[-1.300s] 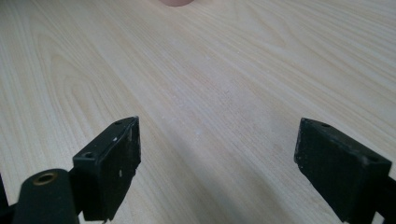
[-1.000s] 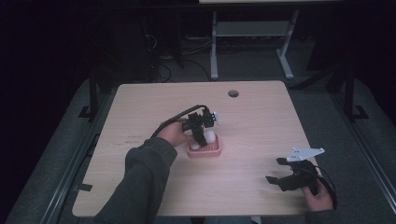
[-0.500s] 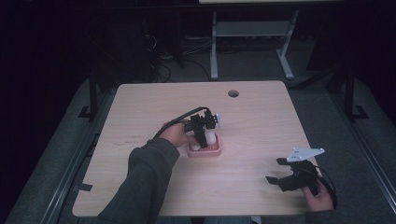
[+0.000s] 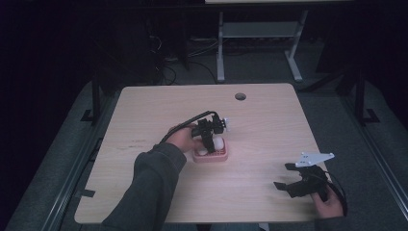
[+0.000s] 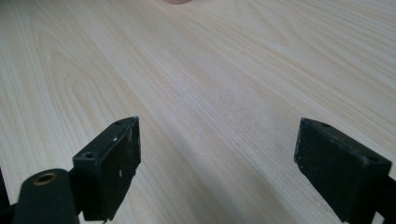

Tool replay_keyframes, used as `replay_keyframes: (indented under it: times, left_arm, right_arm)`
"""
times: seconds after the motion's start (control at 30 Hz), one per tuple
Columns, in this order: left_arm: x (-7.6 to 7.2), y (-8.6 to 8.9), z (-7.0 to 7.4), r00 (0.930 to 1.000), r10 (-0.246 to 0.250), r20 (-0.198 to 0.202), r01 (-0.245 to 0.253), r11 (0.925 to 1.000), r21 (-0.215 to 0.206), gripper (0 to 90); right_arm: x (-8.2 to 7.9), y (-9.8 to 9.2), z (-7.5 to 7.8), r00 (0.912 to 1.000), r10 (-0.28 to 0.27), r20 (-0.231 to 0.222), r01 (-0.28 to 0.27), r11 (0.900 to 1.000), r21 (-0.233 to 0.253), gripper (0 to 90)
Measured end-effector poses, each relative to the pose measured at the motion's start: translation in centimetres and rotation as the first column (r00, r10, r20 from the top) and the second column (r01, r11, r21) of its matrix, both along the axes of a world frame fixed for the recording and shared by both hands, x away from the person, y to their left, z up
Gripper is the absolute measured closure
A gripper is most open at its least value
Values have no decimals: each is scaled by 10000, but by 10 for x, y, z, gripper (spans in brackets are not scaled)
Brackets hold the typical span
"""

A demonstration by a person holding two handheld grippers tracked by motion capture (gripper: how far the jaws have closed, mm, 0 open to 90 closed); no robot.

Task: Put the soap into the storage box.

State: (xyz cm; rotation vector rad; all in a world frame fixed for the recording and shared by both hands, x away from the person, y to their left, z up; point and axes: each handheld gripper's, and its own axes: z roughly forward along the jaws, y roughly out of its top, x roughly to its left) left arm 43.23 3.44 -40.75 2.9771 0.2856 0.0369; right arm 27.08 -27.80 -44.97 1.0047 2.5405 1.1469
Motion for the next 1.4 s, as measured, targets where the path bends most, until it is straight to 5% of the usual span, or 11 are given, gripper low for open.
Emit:
replay_keyframes:
  times: [0.6, 1.4]
  left_arm:
    - [1, -1, -7, 9998, 5, -197, -2, 9999, 125, 492]
    - [-5, 12, 10, 9994, 324, -85, -329, 9962, -812, 378]
  right_arm:
    - [0, 0, 0, 10000, 13, -40, -13, 10000, -8, 143]
    - [0, 1, 0, 10000, -33, -68, 33, 10000, -25, 143]
